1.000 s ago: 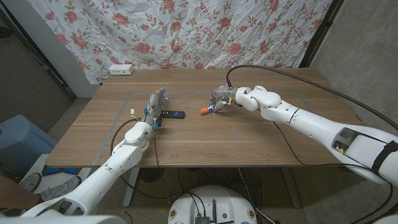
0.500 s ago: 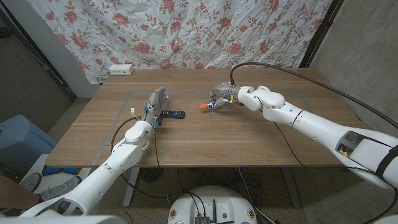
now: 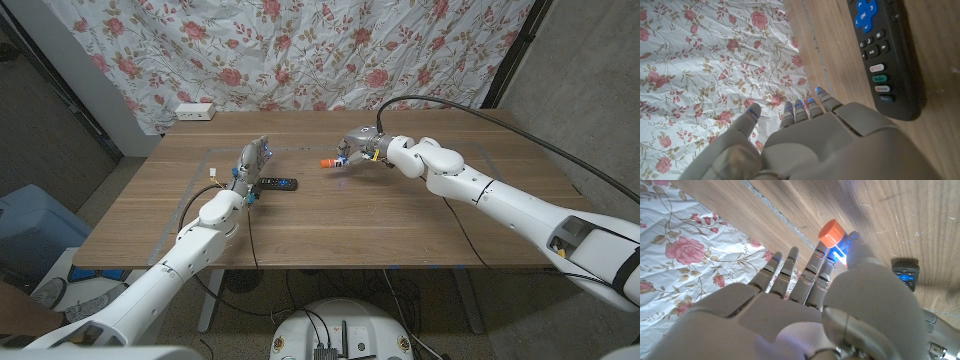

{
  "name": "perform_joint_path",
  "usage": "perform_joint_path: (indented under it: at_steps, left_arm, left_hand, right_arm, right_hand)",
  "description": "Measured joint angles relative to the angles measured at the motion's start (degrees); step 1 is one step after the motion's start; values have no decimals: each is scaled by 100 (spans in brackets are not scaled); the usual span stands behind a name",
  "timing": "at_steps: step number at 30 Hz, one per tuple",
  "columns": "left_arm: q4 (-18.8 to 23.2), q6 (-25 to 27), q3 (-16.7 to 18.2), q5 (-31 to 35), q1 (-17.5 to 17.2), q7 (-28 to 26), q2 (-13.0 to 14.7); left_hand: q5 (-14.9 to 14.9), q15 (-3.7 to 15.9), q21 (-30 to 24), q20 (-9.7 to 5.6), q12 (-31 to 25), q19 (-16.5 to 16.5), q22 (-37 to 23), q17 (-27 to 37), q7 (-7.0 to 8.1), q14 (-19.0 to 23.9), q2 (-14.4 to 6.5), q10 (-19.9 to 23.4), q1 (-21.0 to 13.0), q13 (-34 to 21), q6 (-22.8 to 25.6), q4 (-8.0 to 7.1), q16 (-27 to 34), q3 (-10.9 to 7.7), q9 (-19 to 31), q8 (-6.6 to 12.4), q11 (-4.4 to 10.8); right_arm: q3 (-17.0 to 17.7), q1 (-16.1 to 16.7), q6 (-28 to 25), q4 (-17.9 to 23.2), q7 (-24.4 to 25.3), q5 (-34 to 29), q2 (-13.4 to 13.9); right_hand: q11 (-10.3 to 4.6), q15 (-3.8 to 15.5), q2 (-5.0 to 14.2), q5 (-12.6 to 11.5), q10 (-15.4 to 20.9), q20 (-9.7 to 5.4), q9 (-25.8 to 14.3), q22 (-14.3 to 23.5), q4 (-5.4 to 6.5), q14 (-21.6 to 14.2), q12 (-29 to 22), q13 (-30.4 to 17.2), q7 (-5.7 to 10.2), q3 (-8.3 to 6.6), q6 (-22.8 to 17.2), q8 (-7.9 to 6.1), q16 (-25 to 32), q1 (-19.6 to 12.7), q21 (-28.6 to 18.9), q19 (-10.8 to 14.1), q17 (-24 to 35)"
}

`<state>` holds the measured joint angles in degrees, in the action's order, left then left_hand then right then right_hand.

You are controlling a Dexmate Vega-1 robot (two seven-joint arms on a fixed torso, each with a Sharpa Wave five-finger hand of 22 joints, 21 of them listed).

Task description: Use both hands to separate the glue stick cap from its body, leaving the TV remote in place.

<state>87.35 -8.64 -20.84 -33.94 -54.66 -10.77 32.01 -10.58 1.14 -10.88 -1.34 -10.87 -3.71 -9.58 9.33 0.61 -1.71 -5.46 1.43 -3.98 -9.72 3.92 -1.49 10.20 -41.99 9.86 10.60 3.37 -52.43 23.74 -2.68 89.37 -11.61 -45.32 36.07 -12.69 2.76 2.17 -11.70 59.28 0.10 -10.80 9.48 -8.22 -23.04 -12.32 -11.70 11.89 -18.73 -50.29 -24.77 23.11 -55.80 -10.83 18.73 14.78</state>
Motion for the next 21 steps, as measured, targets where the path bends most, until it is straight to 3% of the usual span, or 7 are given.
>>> perform_joint_path:
  at_steps: [5,13,16,21]
  left_arm:
    - [271,217,38,-33,-58,-60,129]
    - [758,682,102,-167,-122,-88,407]
    - [929,910,118,-230,-123,-88,524]
    - [1194,1305,131,-308,-117,-94,708]
  left_hand:
    - [22,-33,0,-31,0,-31,0,0,10,73,-64,81,-175,0,71,324,0,-45,0,22,1]
    - [22,-107,0,122,0,-188,0,0,-21,146,-67,173,-462,0,102,811,0,-116,1,28,-31]
    - [22,-166,0,156,-52,-221,0,1,41,214,-66,333,-696,-30,330,1065,0,-134,15,110,-19]
    - [22,-243,0,253,-157,-365,26,1,-20,468,14,725,-1020,-30,699,1209,0,-158,25,203,-62]
  right_arm:
    - [70,76,-118,133,37,-10,45]
    - [193,227,-319,382,158,-82,151]
    - [234,277,-362,466,214,-119,187]
    - [300,363,-423,588,306,-173,229]
  right_hand:
    - [0,0,14,0,0,0,0,0,-17,0,15,0,0,17,0,6,0,17,0,0,0]
    - [-2,0,36,40,43,0,0,-1,11,0,19,2,-19,44,-19,30,0,41,0,0,-1]
    - [-2,0,58,40,43,0,0,-1,31,0,19,2,-19,65,-19,51,0,63,0,0,-1]
    - [-2,0,57,41,42,1,0,-1,7,0,19,3,-19,89,-19,53,0,63,0,0,-1]
